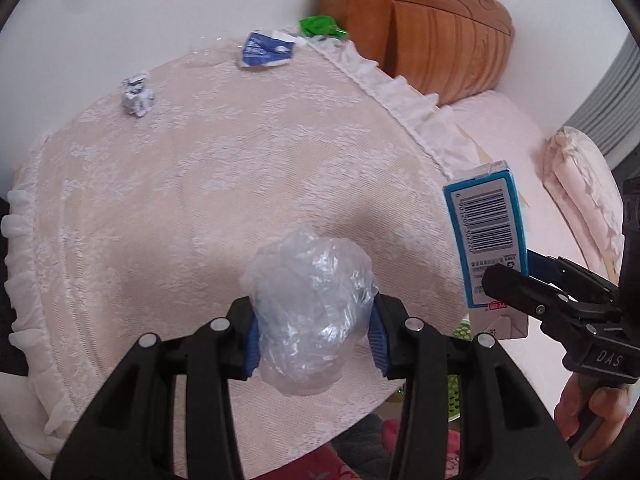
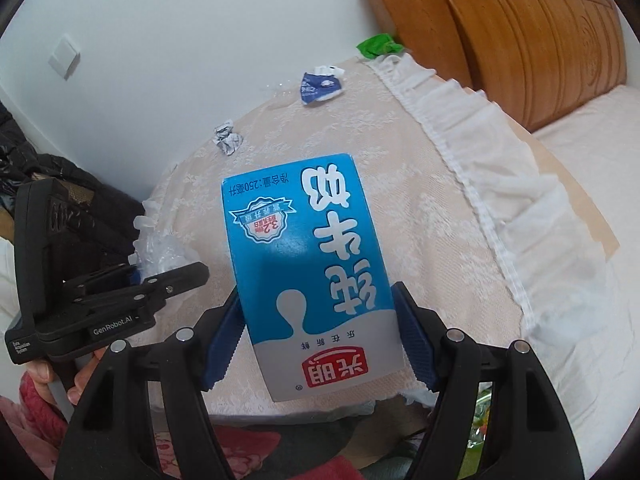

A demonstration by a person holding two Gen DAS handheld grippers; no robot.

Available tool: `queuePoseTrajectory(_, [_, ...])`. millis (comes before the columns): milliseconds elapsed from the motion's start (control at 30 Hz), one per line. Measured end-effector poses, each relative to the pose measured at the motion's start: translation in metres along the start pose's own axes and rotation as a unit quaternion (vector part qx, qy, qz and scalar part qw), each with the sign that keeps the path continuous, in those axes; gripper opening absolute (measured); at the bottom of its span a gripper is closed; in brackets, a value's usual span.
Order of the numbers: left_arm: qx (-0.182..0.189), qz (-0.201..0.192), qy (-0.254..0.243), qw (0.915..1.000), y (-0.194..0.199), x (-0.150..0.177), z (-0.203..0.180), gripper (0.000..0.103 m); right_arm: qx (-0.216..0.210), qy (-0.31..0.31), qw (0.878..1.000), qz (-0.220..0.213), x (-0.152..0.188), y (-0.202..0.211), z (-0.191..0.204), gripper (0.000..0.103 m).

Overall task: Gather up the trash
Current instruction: 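Carry the plastic bag and milk carton to the green wastebasket with both tools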

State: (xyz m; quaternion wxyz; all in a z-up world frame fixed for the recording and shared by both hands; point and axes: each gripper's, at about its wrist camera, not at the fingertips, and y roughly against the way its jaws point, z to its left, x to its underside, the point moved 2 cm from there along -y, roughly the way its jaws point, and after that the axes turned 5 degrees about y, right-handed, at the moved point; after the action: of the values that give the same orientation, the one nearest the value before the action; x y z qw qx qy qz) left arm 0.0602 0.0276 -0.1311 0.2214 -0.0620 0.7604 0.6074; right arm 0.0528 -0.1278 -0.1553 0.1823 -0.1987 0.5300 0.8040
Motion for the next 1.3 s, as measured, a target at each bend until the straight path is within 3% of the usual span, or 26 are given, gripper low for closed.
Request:
queuePoseTrajectory(333, [0.023, -0.005, -0.082, 0.9963, 0.000, 0.011, -0.074, 0.042, 0.041, -0.051, 0.998, -0.023, 0.032, 0.043, -0.045, 0.071])
queuePoseTrajectory(433, [0.031, 0.003, -0.106, 0.9939, -0.004, 0.016, -0.092, 0.042, 0.073, -0.073, 0.994, -0.032, 0.042, 0.060, -0.062, 0.071])
queuePoseTrajectory(633, [0.061, 0.041, -0.153, 0.9855, -0.017, 0.039, -0.130, 0.042, 0.136, -0.154, 0.978, -0.021, 0.106, 0.095, -0.104, 0.071])
queuePoseTrajectory(800, [0.081, 0.080, -0.185, 0.9762, -0.030, 0.062, -0.161, 0.042, 0.150, -0.222, 0.963, 0.001, 0.156, 0.099, -0.126, 0.071])
queuePoseTrajectory(967, [0.092, 0.088, -0.211, 0.9693, -0.032, 0.074, -0.186, 0.042, 0.152, -0.244, 0.958, 0.005, 0.177, 0.100, -0.132, 0.071])
queuePoseTrajectory(1100, [0.095, 0.095, -0.224, 0.9652, -0.034, 0.082, -0.199, 0.042, 0.190, -0.239, 0.952, 0.027, 0.191, 0.100, -0.136, 0.072])
queuePoseTrajectory(1200, [0.095, 0.101, -0.228, 0.9638, -0.035, 0.087, -0.204, 0.042, 0.195, -0.249, 0.947, 0.059, 0.198, 0.090, -0.138, 0.077])
queuePoseTrajectory(1267, [0.094, 0.104, -0.228, 0.9635, -0.036, 0.090, -0.206, 0.042, 0.198, -0.263, 0.942, 0.065, 0.202, 0.089, -0.142, 0.097])
queuePoseTrajectory(1300, [0.094, 0.105, -0.228, 0.9633, -0.037, 0.092, -0.207, 0.042, 0.196, -0.274, 0.939, 0.069, 0.205, 0.089, -0.145, 0.097])
